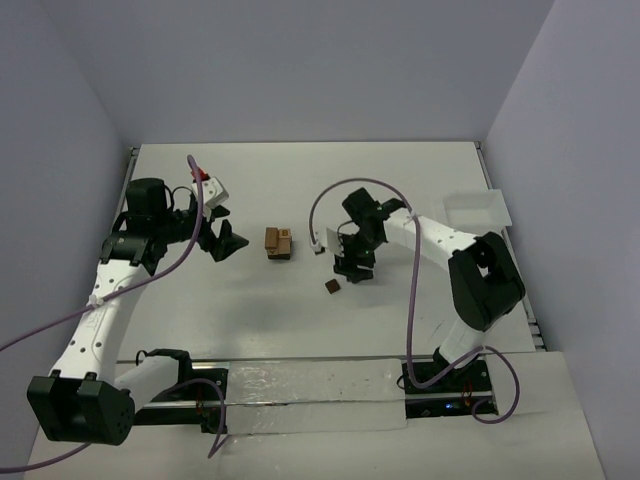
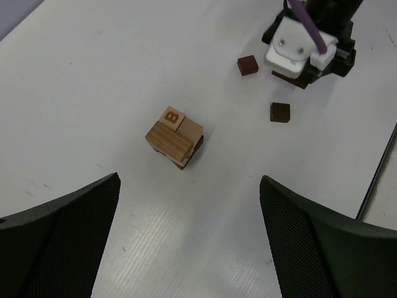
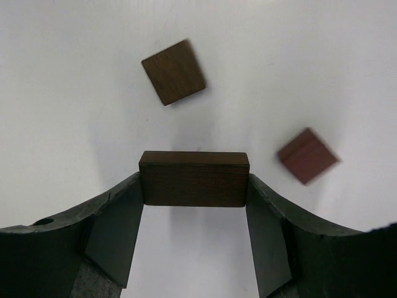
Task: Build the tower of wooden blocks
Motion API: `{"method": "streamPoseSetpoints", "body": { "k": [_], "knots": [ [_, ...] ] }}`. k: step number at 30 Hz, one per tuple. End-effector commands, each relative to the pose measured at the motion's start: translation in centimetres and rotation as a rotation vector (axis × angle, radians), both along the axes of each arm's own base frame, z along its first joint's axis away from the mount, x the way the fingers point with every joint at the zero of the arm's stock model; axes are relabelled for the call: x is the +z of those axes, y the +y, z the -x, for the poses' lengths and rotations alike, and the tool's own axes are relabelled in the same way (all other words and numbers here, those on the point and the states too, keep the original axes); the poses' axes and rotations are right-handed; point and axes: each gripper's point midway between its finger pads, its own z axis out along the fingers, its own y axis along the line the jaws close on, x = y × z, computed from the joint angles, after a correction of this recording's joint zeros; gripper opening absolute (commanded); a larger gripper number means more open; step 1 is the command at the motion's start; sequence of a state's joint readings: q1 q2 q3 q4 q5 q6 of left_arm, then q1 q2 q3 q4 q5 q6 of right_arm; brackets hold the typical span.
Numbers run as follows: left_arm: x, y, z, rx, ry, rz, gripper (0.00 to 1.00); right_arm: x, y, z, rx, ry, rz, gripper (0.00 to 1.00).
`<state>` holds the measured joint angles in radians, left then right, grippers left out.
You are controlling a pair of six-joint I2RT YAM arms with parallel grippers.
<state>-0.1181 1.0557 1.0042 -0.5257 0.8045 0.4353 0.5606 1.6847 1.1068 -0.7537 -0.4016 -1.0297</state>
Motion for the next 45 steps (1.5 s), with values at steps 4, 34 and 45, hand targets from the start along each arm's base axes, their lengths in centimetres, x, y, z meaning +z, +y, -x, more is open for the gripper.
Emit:
{"method": "streamPoseSetpoints", "body": {
  "k": [4,34,45],
  "knots": [
    [1.7,-0.6,-0.8,-0.023,-0.022,0.046,0.99,9.8,5.8,-5.4,0.056,-0.077,-0.159,0.20],
    [1.4,0.0,-1.6,0.027,0.005,0.056,0.99,7.0,17.8,-10.7,-0.024,-0.085,-0.174,0.16],
    [2.3,1.2,-2.0,0.073,0.038,0.142,0.99,5.9,18.2,-10.8,-0.024,-0.079,-0.153,0.18]
  ]
}}
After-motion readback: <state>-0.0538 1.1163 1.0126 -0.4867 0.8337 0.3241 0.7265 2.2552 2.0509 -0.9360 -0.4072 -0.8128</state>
